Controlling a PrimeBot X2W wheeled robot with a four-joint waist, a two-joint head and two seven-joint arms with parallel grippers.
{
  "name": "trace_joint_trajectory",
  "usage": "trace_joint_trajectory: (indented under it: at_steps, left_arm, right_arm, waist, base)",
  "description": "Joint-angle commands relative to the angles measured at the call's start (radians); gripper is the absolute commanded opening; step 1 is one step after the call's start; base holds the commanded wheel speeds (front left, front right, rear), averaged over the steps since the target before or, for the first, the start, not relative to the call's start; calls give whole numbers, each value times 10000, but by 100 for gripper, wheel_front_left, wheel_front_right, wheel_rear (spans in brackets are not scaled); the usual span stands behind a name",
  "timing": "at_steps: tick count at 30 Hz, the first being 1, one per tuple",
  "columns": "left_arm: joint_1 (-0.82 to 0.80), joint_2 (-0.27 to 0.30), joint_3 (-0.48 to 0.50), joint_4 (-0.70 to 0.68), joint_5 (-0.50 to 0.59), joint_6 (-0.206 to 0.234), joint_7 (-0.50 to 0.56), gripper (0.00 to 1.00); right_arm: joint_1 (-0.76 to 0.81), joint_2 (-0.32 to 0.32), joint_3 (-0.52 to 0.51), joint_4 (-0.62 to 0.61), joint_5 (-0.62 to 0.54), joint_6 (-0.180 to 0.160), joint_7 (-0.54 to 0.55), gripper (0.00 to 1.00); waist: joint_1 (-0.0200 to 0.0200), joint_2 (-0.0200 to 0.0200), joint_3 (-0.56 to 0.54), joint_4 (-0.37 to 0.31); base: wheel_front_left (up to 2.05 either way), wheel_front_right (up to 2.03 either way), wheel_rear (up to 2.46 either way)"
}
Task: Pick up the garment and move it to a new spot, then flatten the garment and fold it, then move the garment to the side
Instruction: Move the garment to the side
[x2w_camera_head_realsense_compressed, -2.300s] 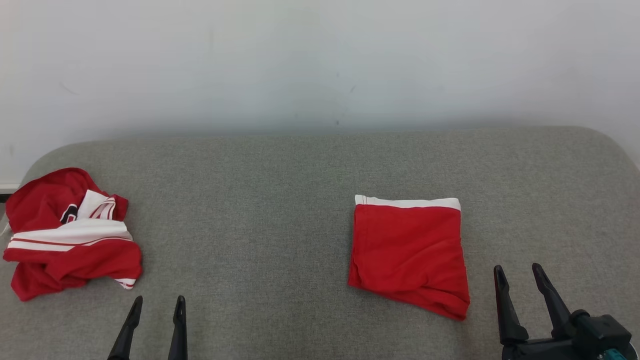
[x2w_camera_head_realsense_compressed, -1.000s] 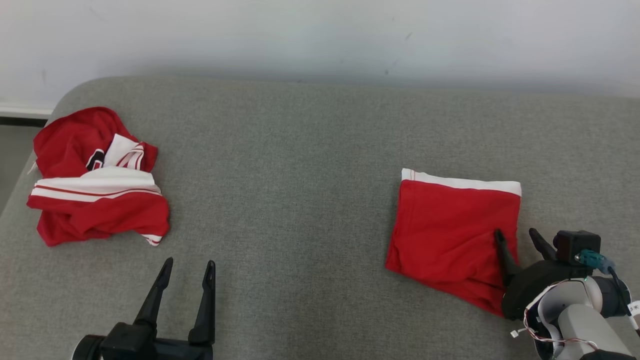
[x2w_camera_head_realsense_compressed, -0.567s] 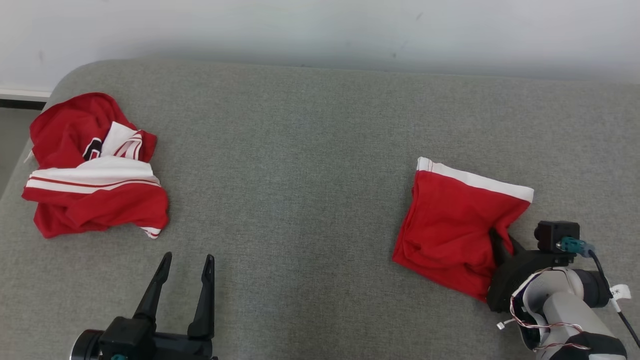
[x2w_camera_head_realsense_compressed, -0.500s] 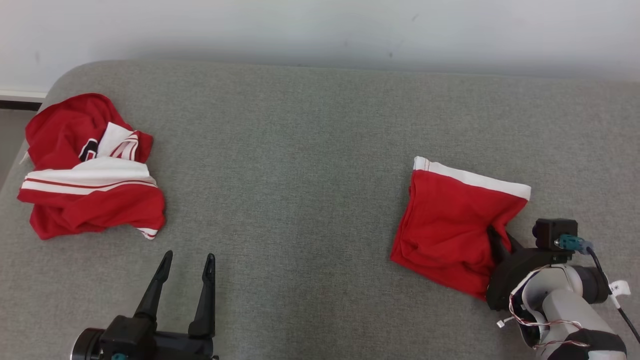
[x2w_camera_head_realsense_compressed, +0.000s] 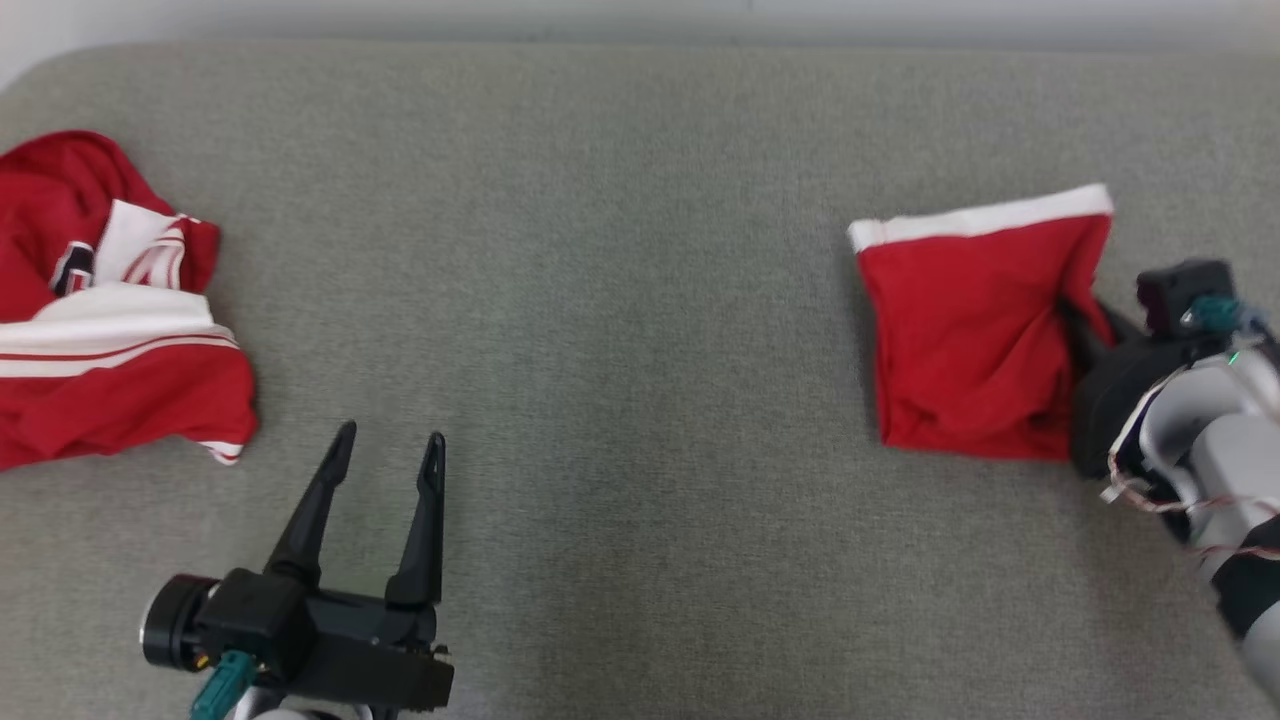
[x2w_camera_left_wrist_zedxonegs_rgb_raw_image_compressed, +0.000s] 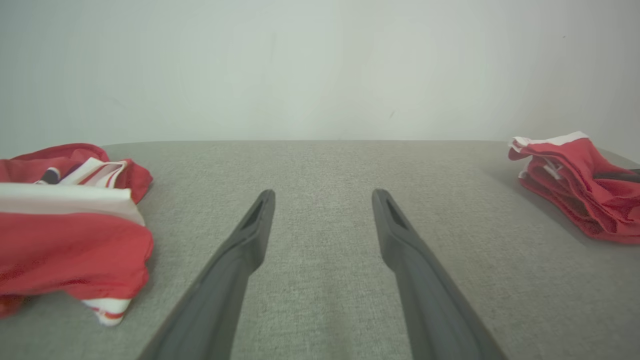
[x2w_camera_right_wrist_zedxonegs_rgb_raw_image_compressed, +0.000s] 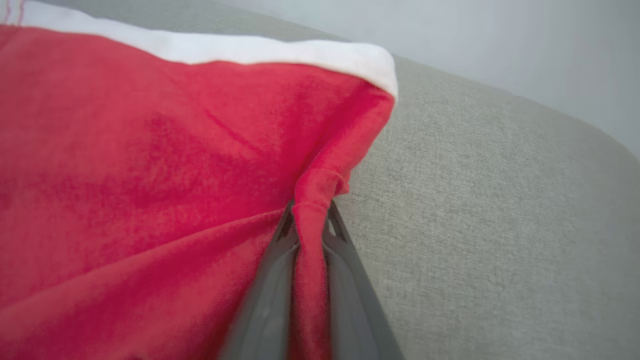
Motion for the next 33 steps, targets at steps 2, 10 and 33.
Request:
trace_joint_trajectory:
  at_steps: [2, 10, 33]
  left_arm:
    - [-298, 102, -17, -156, -99, 14, -32, 100]
    - [-848, 391, 307, -820, 10, 16, -32, 100]
    - [-792, 1290, 697, -1983, 237, 13, -28, 100]
  right_arm:
    - [-397, -515, 261, -271, 182, -26, 230, 0]
    - [-1454, -1961, 446, -1420, 535, -26, 771, 0]
    - [-2967, -4469, -194, -2985, 222, -26, 2034, 0]
  waist:
    - [-2, -1, 902, -499]
    - [-2, -1, 2178, -1474]
    - [-2, -1, 3586, -2620]
  base:
    - [0, 0, 0]
    - [0, 0, 0]
    - [0, 0, 0]
